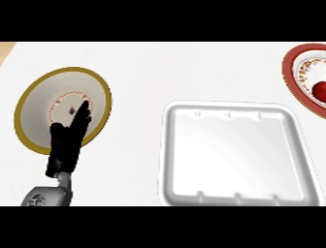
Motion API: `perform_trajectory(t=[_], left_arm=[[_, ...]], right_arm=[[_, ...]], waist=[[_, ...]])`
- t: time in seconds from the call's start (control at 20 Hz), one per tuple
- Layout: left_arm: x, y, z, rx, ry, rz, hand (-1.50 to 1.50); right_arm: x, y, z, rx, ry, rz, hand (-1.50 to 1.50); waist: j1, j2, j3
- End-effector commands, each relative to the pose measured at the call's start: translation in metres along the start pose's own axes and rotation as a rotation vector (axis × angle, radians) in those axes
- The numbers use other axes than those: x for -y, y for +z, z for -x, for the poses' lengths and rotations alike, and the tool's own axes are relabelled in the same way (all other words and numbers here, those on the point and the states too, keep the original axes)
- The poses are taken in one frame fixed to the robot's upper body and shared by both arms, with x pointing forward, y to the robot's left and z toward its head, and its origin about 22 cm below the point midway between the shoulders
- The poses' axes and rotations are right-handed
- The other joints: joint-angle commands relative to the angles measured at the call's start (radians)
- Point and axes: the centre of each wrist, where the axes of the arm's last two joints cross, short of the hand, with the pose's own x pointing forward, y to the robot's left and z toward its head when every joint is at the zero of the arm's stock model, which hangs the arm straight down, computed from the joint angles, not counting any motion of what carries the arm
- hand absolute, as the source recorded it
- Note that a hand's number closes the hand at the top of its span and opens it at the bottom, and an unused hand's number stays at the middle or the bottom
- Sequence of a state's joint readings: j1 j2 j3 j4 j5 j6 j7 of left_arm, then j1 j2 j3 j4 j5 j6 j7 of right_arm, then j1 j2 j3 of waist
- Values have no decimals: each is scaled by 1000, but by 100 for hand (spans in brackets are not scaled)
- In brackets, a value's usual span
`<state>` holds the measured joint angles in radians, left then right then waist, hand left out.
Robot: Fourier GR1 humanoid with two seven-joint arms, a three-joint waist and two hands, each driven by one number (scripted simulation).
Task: Pick the tomato from the tray and place it in the plate
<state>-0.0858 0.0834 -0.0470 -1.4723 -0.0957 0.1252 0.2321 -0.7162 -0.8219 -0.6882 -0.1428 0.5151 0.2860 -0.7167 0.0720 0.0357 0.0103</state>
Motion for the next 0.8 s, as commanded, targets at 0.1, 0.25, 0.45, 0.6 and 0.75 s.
perform_trajectory(t=[0.1,0.25,0.45,0.6,0.75], left_arm=[[-5,3,1,10,-13,-13,0],[-7,-2,4,1,3,-2,0],[-13,6,7,0,-12,-19,0],[4,4,5,4,-1,-4,0],[7,-2,-4,7,7,-10,0]], right_arm=[[8,16,12,-16,28,29,-150],[19,19,9,-18,10,60,-150],[28,30,14,-18,23,76,-150],[29,27,11,-34,23,144,-150],[31,31,14,-51,41,150,-150]], waist=[[0,-2,1],[0,5,2],[5,-1,3],[6,3,3],[1,6,4]])
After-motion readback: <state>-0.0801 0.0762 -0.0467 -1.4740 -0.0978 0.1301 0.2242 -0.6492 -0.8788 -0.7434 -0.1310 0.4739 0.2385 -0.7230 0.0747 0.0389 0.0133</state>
